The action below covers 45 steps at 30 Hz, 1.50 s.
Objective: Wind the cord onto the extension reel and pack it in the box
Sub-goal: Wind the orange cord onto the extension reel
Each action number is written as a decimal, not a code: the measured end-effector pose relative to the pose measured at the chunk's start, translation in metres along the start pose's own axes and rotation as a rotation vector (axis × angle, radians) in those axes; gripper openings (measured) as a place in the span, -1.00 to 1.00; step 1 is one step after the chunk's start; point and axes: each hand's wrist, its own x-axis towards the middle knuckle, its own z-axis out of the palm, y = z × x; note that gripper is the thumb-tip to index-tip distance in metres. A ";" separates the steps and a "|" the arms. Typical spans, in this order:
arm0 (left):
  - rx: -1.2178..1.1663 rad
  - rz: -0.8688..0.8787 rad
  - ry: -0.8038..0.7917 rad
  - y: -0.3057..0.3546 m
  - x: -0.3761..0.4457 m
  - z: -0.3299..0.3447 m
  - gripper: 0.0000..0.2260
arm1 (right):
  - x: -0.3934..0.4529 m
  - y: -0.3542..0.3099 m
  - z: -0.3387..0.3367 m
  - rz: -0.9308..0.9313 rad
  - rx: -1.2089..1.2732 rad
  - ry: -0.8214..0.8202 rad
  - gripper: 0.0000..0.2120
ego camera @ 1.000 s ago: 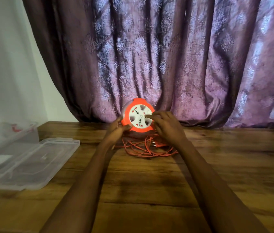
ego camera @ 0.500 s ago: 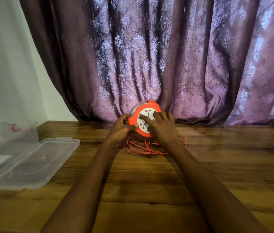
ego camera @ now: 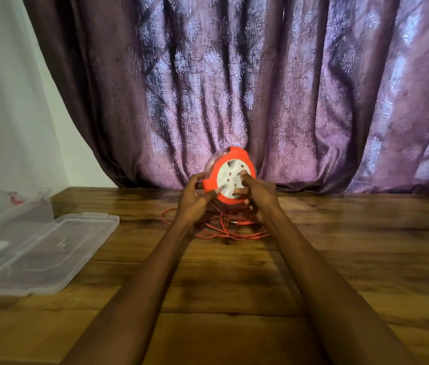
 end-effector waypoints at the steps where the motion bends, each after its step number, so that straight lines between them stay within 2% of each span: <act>1: -0.046 -0.019 0.023 0.002 0.002 -0.002 -0.61 | 0.002 0.002 -0.004 -0.153 -0.168 0.017 -0.76; 3: -0.123 -0.066 0.049 0.004 0.008 -0.007 -0.66 | 0.007 0.009 -0.015 -0.562 -0.683 0.099 -0.87; 5: -0.119 -0.110 0.049 0.006 0.012 -0.013 -0.71 | 0.008 0.013 -0.021 -0.928 -0.991 0.019 -0.75; 8: -0.068 -0.146 0.015 0.007 0.015 -0.021 -0.72 | 0.007 0.008 -0.017 -1.127 -1.190 -0.158 -0.58; 11: -0.061 -0.156 -0.014 0.009 0.016 -0.026 -0.67 | 0.002 0.001 -0.015 -1.230 -1.335 -0.185 -0.56; 14: -0.059 -0.147 -0.042 0.012 0.016 -0.029 -0.67 | -0.001 -0.003 -0.016 -1.211 -1.468 -0.189 -0.50; 18: -0.036 -0.062 -0.080 0.019 0.014 -0.025 -0.75 | 0.002 -0.003 -0.017 -1.238 -1.531 -0.071 -0.52; 20: 0.052 0.011 -0.092 0.024 0.012 -0.021 -0.83 | 0.002 -0.003 -0.017 -1.169 -1.475 0.015 -0.49; 22: 0.183 0.105 -0.095 0.025 0.009 -0.017 -0.84 | -0.002 -0.003 -0.012 -1.017 -1.364 0.094 -0.42; 26: 0.214 0.185 -0.048 0.020 0.003 -0.006 -0.66 | -0.008 -0.010 0.000 -0.498 -0.951 0.141 -0.35; 27: 0.207 0.197 -0.060 0.019 0.000 -0.002 -0.64 | -0.009 -0.014 0.003 -0.359 -0.755 0.120 -0.39; 29: 0.167 0.183 -0.093 0.021 -0.004 0.004 -0.62 | -0.009 -0.016 0.006 -0.155 -0.278 0.057 -0.62; 31: 0.175 0.166 -0.100 0.020 -0.003 0.005 -0.60 | -0.009 -0.013 0.006 -0.062 -0.044 0.025 -0.69; 33: 0.173 0.134 -0.076 0.018 -0.002 0.002 -0.62 | -0.010 -0.009 0.008 -0.065 -0.043 -0.011 -0.69; 35: 0.061 0.067 -0.030 0.019 -0.002 -0.002 -0.66 | -0.011 -0.008 0.010 -0.106 -0.061 -0.043 -0.73; 37: -0.022 0.016 0.021 0.018 -0.001 -0.004 -0.66 | -0.012 -0.008 0.014 -0.162 -0.115 -0.043 -0.60; 39: -0.115 -0.042 0.050 0.019 0.000 -0.004 -0.64 | -0.017 -0.005 0.018 -0.268 -0.364 0.051 -0.56; 41: -0.215 -0.096 0.079 0.020 0.001 -0.005 -0.64 | -0.024 -0.001 0.020 -0.422 -0.636 0.097 -0.65; 45: -0.358 -0.187 0.103 0.020 0.003 -0.010 -0.70 | -0.032 -0.002 0.023 -0.609 -0.845 0.104 -0.73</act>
